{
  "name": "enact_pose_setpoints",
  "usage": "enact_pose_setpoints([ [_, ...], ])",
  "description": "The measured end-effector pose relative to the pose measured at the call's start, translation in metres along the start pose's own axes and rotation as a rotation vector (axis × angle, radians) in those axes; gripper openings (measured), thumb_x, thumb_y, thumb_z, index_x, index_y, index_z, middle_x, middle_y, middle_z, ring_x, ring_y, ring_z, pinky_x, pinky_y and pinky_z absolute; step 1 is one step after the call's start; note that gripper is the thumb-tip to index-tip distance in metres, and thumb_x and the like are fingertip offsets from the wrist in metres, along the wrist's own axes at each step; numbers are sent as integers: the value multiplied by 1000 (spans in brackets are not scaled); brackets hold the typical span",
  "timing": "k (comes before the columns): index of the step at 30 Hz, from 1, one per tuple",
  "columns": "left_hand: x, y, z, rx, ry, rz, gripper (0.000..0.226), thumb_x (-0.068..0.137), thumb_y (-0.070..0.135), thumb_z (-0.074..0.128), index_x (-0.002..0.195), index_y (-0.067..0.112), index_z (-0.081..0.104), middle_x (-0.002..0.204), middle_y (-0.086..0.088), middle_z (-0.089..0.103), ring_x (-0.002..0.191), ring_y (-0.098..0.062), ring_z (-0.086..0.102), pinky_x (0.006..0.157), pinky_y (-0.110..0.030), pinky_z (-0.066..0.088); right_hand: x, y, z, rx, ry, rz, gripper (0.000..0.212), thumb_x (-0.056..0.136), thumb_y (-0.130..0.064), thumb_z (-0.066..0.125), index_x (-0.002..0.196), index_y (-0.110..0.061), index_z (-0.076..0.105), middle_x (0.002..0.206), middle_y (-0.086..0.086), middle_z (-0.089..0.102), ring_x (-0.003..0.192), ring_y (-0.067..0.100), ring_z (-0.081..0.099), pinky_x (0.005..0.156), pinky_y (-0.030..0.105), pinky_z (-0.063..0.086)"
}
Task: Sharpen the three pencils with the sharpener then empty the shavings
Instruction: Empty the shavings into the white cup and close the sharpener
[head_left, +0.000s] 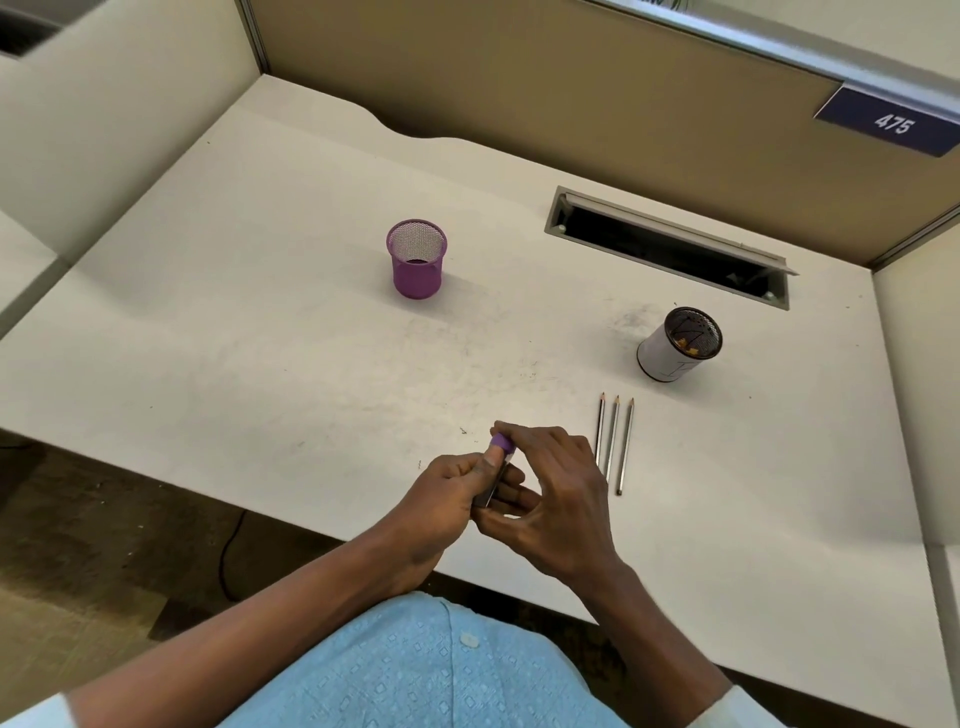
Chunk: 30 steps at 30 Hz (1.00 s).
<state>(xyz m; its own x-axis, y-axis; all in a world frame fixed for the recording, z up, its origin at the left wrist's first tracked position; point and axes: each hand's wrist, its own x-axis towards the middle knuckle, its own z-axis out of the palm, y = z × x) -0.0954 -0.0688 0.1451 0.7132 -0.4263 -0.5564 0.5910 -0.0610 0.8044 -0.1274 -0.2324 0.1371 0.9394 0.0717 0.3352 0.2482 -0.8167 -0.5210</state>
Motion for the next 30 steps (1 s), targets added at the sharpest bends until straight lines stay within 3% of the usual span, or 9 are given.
enact_pose_setpoints([
  [5, 8, 0, -6, 140, 27, 55, 56, 106, 66, 46, 114, 20, 77, 106, 4, 87, 103, -11, 82, 103, -37, 56, 9, 16, 0, 177, -83, 46, 70, 77, -39, 90, 138, -15, 65, 130, -8, 69, 119, 12, 65, 92, 35, 56],
  [9, 27, -10, -30, 429, 199, 164, 53, 95, 74, 49, 112, 29, 71, 114, 13, 83, 112, -10, 74, 92, -35, 53, 27, 43, 2, 296, -70, 112, 83, 76, -38, 96, 145, -11, 58, 137, -1, 66, 122, 17, 65, 85, 33, 60],
  [11, 38, -21, -49, 667, 313, 221, 52, 100, 68, 53, 126, 26, 67, 130, 7, 76, 125, -17, 68, 101, -35, 51, 37, 58, 4, 282, -44, 159, 88, 74, -39, 98, 146, -10, 58, 133, 1, 67, 118, 18, 66, 81, 33, 61],
  [15, 52, -51, -89, 1140, 387, 289, 97, 98, 83, 31, 151, 6, 57, 168, -14, 48, 159, -34, 42, 127, -48, 35, 63, 84, 12, 197, 36, 322, 91, 66, -43, 101, 141, -11, 62, 119, 0, 69, 102, 15, 68, 73, 30, 61],
  [17, 59, -66, -106, 1277, 400, 304, 102, 99, 81, 31, 156, -1, 51, 175, -20, 34, 164, -37, 31, 132, -48, 26, 81, 97, 18, 123, 78, 396, 88, 67, -49, 99, 138, -13, 63, 113, -1, 68, 98, 14, 67, 72, 29, 59],
  [22, 66, -91, -128, 1410, 424, 326, 101, 102, 78, 38, 164, -2, 38, 182, -20, 17, 168, -36, 19, 137, -36, 2, 121, 127, 39, 32, 159, 586, 75, 70, -58, 94, 123, -12, 67, 105, 2, 72, 104, 25, 67, 89, 43, 57],
  [30, 74, -99, -133, 1413, 455, 369, 99, 102, 79, 38, 164, 2, 39, 184, -13, 13, 171, -30, 14, 137, -35, 4, 175, 159, 79, -55, 135, 812, 73, 71, -64, 89, 111, -11, 57, 110, 8, 69, 112, 33, 62, 85, 44, 54],
])
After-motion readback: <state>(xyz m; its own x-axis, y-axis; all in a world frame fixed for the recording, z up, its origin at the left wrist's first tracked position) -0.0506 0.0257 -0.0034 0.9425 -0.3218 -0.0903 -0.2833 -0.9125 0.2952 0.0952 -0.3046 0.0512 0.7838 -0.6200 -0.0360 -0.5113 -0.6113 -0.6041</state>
